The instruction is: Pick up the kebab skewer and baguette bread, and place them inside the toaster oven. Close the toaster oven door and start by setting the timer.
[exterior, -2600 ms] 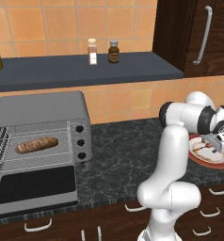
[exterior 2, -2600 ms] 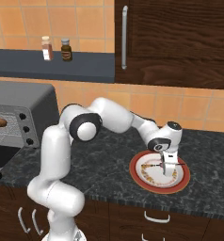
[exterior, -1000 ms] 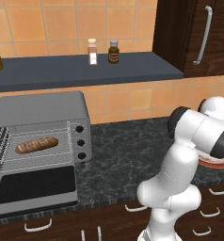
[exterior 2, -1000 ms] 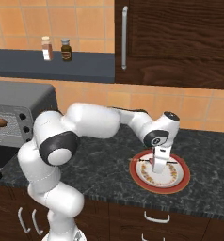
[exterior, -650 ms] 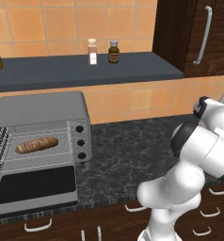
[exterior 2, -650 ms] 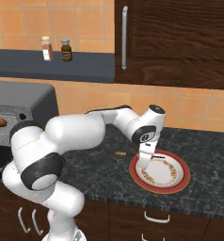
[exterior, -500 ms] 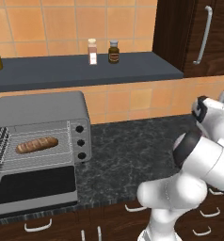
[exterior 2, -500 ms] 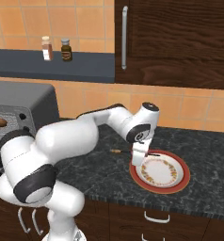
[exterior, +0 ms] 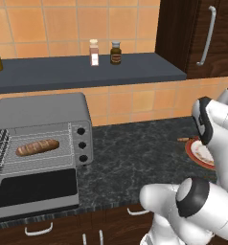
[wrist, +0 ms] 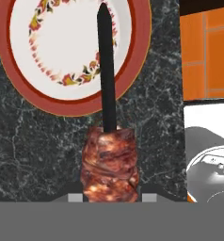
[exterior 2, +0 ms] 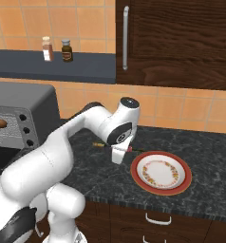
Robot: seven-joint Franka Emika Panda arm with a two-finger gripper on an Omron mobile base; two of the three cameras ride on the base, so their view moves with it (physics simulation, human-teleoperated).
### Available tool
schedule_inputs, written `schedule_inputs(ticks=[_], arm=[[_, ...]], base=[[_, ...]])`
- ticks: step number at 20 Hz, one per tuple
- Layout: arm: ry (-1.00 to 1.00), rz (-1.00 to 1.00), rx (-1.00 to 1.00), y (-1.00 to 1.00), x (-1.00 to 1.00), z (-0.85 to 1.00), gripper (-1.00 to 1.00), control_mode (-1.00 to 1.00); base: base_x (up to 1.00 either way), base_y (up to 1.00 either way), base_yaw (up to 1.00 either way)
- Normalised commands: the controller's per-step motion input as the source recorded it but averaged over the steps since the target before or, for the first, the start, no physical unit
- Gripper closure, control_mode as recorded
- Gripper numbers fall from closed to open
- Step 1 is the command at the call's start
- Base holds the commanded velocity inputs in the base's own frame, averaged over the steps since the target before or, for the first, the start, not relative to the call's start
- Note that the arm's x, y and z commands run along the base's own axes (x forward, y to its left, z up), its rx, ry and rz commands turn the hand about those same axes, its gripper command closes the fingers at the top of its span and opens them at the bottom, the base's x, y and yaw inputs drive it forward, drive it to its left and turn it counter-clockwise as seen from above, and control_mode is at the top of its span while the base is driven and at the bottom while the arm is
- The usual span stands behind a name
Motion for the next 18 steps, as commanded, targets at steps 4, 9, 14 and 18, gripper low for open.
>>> schedule_inputs(ticks=[4, 9, 14, 18], arm=[[-0.16, -0.04, -0.04, 0.89, -0.38, 0.39, 1.0, -1.0], [-0.11, -0.05, -0.05, 0.87, -0.44, 0.36, 1.0, -1.0], [-0.08, -0.07, -0.05, 0.91, -0.31, 0.48, 1.0, -1.0], [-0.09, -0.07, -0.04, 0.85, -0.23, 0.57, 1.0, -1.0]], base=[[0.0, 0.0, 0.0], [0.0, 0.0, 0.0], [0.0, 0.0, 0.0], [0.0, 0.0, 0.0]])
